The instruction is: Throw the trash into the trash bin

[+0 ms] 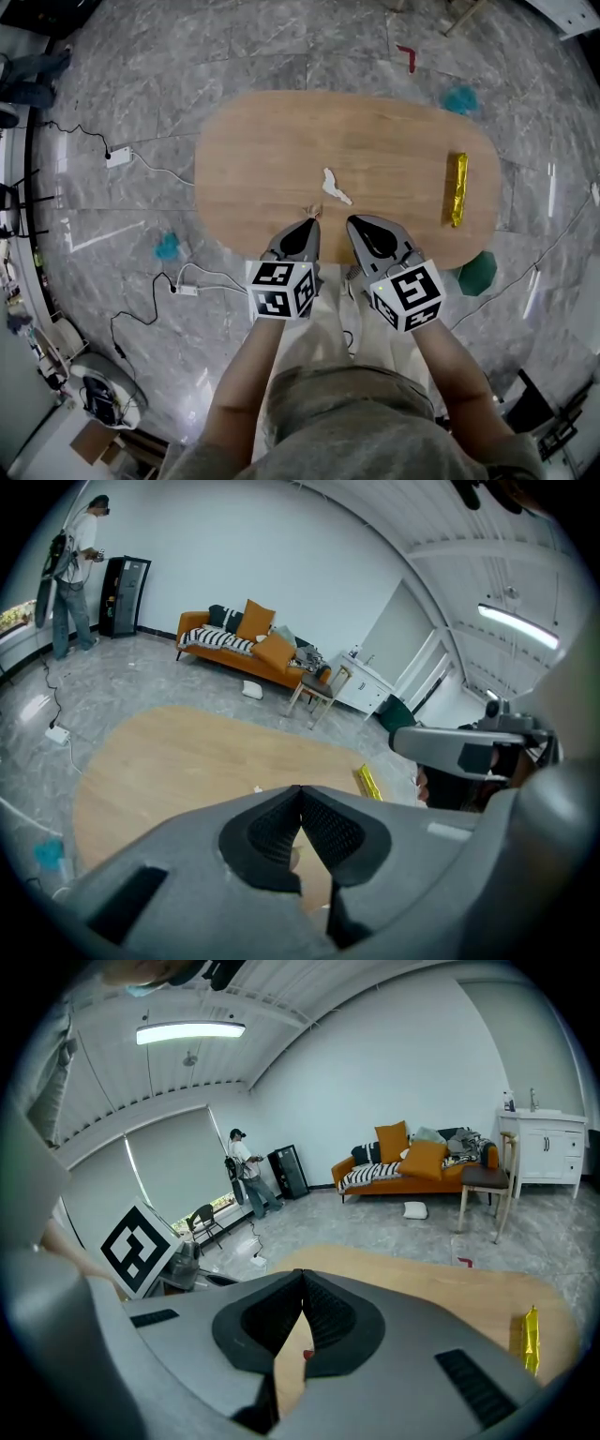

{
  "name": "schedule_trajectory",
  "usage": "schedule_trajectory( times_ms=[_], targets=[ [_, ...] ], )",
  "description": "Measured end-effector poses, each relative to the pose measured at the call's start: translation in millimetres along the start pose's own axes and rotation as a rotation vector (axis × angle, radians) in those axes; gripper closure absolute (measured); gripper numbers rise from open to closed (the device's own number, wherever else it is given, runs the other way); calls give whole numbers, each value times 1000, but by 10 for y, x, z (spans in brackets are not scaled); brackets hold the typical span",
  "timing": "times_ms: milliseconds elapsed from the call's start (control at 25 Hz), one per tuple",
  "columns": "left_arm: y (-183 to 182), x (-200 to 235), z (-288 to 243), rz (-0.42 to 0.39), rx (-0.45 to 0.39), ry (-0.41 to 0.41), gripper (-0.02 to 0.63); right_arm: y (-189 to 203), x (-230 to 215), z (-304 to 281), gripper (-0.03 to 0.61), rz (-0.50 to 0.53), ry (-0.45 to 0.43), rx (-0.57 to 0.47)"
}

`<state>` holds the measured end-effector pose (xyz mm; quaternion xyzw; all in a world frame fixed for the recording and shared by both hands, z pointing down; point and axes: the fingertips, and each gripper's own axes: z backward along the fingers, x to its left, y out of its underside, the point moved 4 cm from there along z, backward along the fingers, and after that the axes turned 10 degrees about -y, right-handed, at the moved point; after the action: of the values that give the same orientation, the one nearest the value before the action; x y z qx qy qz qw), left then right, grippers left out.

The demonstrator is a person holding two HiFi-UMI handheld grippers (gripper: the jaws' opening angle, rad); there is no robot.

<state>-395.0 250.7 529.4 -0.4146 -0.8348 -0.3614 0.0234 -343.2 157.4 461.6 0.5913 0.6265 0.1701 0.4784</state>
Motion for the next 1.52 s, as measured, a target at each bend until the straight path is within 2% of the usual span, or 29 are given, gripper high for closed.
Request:
schedule_trajectory(
  times_ms=[440,1040,1080,1280,1520],
  targets=[
    [314,182,-397,2,59,-25,603,319,-212,-253,569,-45,7,38],
    [809,565,-941,11,145,-87,600,722,-269,-592,569,-82,-26,94],
    [832,575,-971,14,149,-87,590,736,-280,-606,569,-84,-26,95],
    [984,617,-1122,7,178,-89,457,855,-304,-658,569,-99,-21,101],
    [1137,676,-1288,-19,212,-109,391,982,-297,-693,569,-119,-19,109]
  ],
)
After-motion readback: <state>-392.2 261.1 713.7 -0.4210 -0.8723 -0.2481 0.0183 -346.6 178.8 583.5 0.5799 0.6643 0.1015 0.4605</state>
